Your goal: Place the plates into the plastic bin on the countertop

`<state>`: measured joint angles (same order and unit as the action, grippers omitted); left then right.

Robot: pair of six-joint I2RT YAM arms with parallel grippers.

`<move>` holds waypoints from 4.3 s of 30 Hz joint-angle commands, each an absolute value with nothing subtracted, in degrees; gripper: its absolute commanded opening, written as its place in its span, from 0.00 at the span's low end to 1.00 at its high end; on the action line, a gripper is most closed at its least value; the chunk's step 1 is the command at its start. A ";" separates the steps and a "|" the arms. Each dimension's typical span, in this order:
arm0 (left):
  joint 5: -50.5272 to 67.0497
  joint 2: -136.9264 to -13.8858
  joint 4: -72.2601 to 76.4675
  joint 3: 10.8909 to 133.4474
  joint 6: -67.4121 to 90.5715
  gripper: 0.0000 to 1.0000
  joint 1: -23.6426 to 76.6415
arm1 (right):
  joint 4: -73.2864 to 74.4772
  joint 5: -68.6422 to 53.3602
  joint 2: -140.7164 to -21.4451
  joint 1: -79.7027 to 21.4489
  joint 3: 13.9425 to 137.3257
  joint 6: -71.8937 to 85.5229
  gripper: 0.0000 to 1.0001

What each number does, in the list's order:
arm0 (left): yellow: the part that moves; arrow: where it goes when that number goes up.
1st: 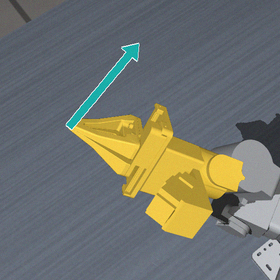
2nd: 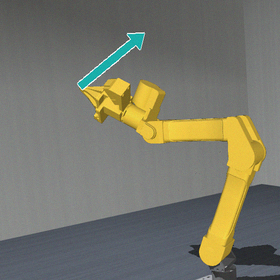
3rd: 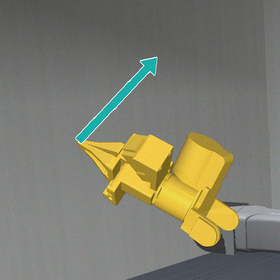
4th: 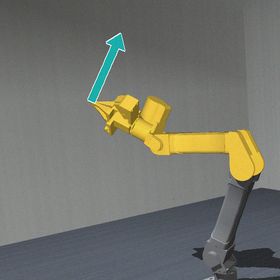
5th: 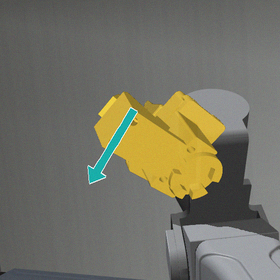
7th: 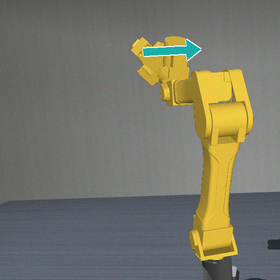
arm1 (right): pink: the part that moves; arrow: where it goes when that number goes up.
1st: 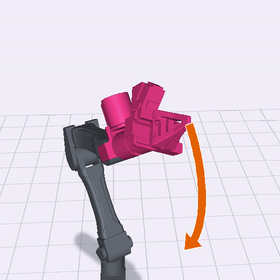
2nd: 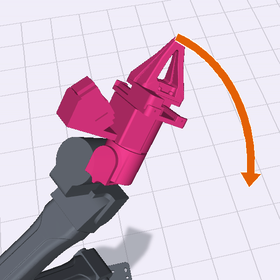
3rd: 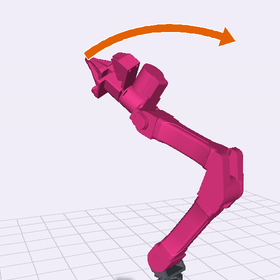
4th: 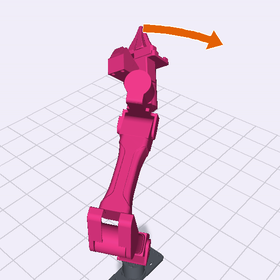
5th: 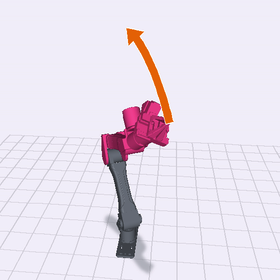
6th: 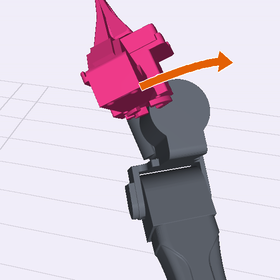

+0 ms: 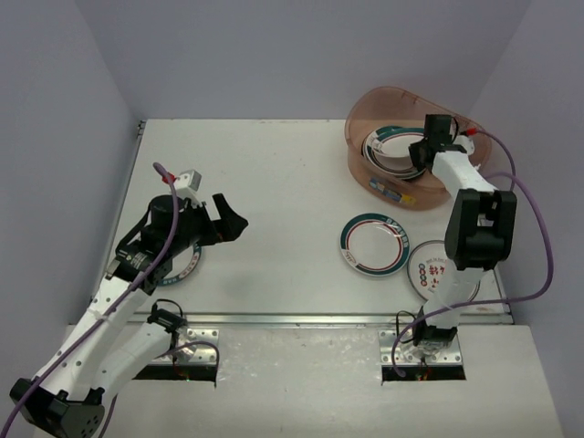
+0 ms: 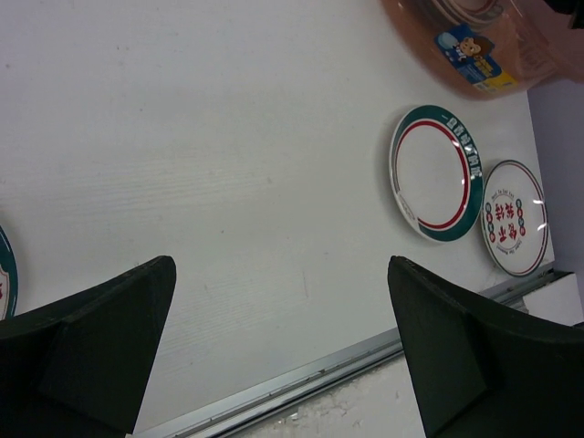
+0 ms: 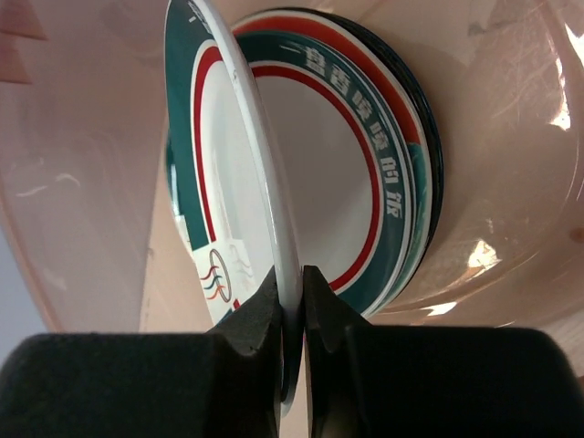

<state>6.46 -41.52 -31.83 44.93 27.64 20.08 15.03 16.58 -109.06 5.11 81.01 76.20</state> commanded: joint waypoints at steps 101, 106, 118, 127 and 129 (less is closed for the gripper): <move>31.13 -81.38 10.55 47.01 41.82 0.76 25.66 | 3.78 -50.66 -69.50 0.83 35.49 34.20 0.00; 3.42 -67.36 -11.46 50.44 36.48 1.00 25.66 | 6.11 -33.07 -63.97 5.08 43.23 47.36 0.00; -12.08 -51.55 -30.88 52.18 27.66 1.00 25.66 | 7.86 9.52 -84.33 9.00 65.38 81.15 0.00; -9.72 -49.06 -31.24 49.63 19.57 1.00 25.66 | 10.69 25.12 -99.80 4.52 78.90 83.87 0.00; -10.13 -47.57 -30.40 47.44 19.47 1.00 25.66 | 10.45 24.57 -103.37 4.42 82.31 82.12 0.00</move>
<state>-8.81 -50.19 -31.20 49.68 22.74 25.80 13.47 17.47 -101.55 5.20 74.92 80.88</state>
